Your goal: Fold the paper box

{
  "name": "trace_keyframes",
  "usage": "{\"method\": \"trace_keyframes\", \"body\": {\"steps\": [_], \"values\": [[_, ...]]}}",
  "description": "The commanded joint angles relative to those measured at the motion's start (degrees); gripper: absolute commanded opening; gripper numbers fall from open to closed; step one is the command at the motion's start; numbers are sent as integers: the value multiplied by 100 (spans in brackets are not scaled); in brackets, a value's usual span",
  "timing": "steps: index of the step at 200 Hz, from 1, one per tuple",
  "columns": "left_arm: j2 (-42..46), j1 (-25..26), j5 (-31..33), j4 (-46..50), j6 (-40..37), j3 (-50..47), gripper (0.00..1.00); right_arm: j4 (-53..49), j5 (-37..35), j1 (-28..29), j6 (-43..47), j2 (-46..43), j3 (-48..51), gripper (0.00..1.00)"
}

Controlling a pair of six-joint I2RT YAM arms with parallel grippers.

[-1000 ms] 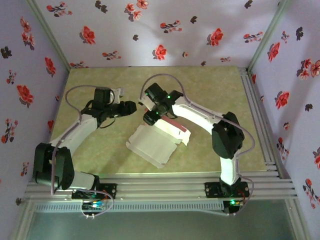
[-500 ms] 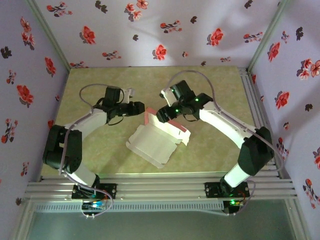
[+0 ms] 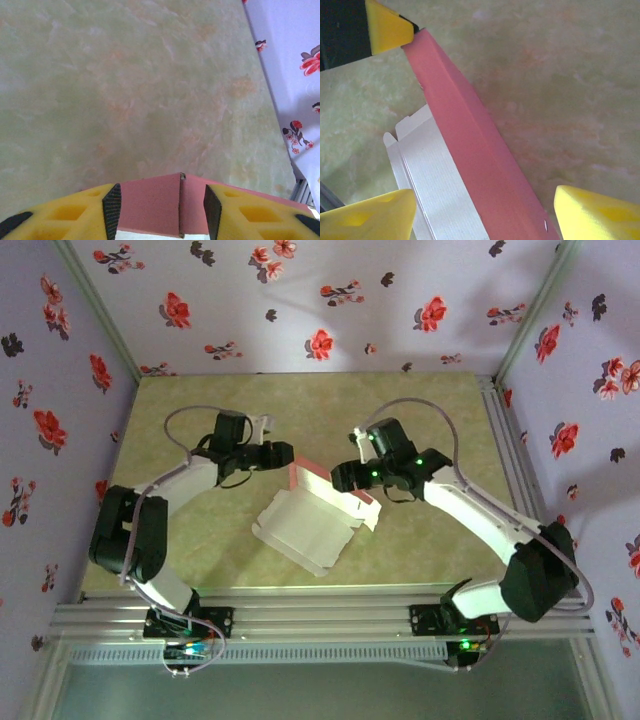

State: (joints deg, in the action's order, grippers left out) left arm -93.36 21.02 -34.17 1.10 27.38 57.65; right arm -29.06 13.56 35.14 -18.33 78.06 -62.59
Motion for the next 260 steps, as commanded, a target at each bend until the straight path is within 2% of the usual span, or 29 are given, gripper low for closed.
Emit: {"method": "trace_keyframes", "body": {"steps": [1, 13, 38, 73, 99, 144, 225, 260], "values": [[-146, 64, -107, -137, 145, 124, 47, -224, -514, -59, -928, -356, 122, 70], [-156, 63, -99, -154, 175, 86, 45, -324, -593, -60, -1139, -539, 186, 68], [-104, 73, -81, -279, 274, -87, 42, -525, -696, -38, -1611, -853, 229, 57], [-21, 102, 64, -373, 330, -350, 39, -635, -683, 294, -2194, -1054, 229, 54], [132, 96, 156, -397, 339, -529, 38, -903, -1059, 484, -2586, -1106, 246, 49], [377, 128, 297, -383, 339, -771, 37, -494, -1104, 642, -3405, -1274, 749, 40], [301, 231, 366, -516, 418, -825, 37, 130, -1083, 756, -4090, -1289, 1372, 39], [294, 306, 455, -515, 409, -843, 37, 805, -1371, 749, -4509, -1359, 1811, 34]]}}
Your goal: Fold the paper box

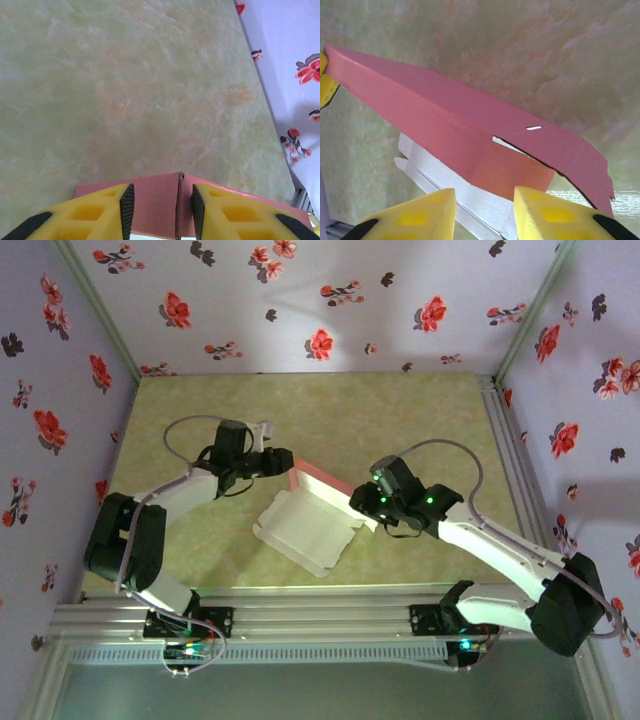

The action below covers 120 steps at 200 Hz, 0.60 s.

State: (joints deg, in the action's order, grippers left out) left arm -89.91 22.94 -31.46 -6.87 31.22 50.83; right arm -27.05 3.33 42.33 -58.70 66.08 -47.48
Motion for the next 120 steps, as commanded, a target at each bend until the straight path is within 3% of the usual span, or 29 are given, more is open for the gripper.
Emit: {"method": "trace_keyframes", "body": {"steps": [1, 78, 120], "values": [[-52, 114, 188, 283, 20, -165, 37, 646, -374, 26, -506, -160, 328, 33], [50, 216, 296, 122, 206, -351, 37, 2019, -1169, 20, -997, -290, 1023, 23], [138, 281, 385, -12, 363, -501, 37, 2678, -1292, -3, -837, -400, 1267, 24]]}}
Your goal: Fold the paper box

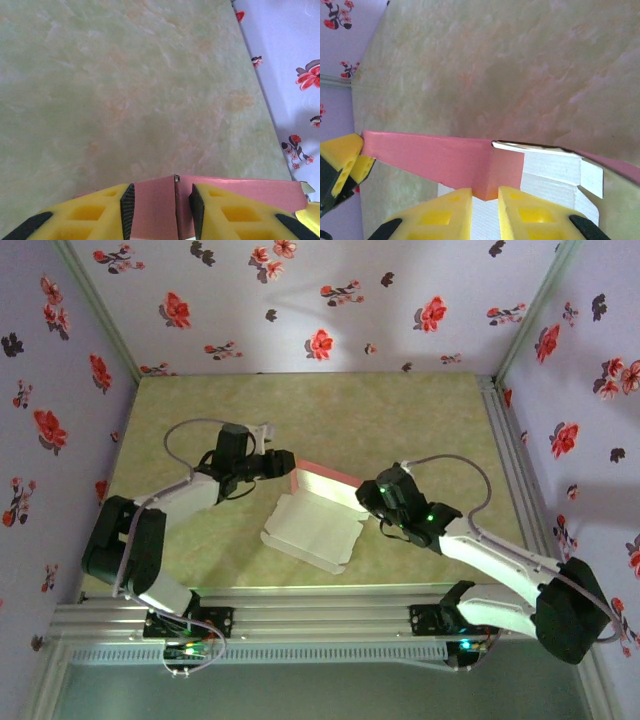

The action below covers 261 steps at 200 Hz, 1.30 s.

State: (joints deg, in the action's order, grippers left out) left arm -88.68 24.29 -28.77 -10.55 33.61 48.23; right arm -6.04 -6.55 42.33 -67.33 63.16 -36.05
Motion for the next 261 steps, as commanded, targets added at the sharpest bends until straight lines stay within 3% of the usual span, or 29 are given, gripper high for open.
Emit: {"method": "trace_keyframes", "body": {"steps": [1, 55, 151, 207, 261], "values": [[12, 146, 121, 358, 127, -242, 37, 582, -304, -8, 31, -109, 129, 24], [184, 206, 254, 368, 217, -358, 36, 993, -326, -169, 50, -308, 370, 35], [194, 352, 430, 457, 208, -323, 36, 236, -504, -374, -182, -247, 195, 35], [224, 380, 512, 527, 164, -323, 36, -311, -671, -383, 221, -141, -116, 35], [205, 421, 535, 536, 164, -287, 36, 49, -670, -410, 533, 236, -212, 34]]}}
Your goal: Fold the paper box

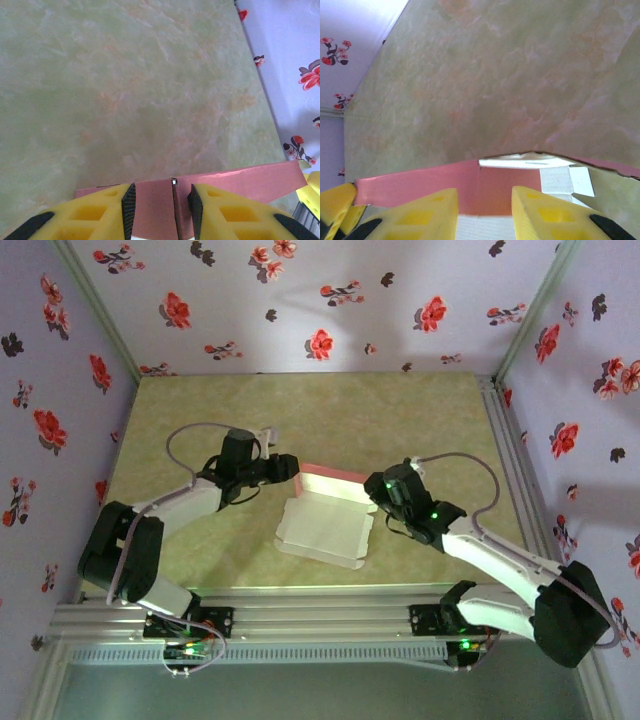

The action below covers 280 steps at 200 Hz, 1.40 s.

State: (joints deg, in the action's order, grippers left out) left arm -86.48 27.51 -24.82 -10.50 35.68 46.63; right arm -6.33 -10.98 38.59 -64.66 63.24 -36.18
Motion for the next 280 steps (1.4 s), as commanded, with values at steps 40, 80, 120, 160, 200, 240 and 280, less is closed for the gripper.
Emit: {"method": "trace_keyframes", "body": {"steps": [40, 80, 120, 160, 200, 240, 280], "values": [[-2, 123, 152, 549, -35, -118, 36, 305, -309, -36, 256, 492, -204, 34], [-8, 153, 153, 554, -26, -117, 36, 962, -326, -37, 197, 572, -41, 34], [-11, 168, 161, 558, -35, -104, 36, 1108, -280, -77, 256, 460, -32, 43], [-29, 183, 161, 531, -31, -128, 35, 1277, -49, -222, 96, 463, 87, 40], [-17, 211, 170, 483, 33, -152, 35, 1781, 24, -297, -216, 505, 372, 34], [-9, 229, 195, 409, 97, -207, 35, 2146, 17, -351, -410, 468, 546, 29], [-5, 263, 228, 374, 132, -242, 35, 2429, 26, -386, -556, 464, 645, 20]]}}
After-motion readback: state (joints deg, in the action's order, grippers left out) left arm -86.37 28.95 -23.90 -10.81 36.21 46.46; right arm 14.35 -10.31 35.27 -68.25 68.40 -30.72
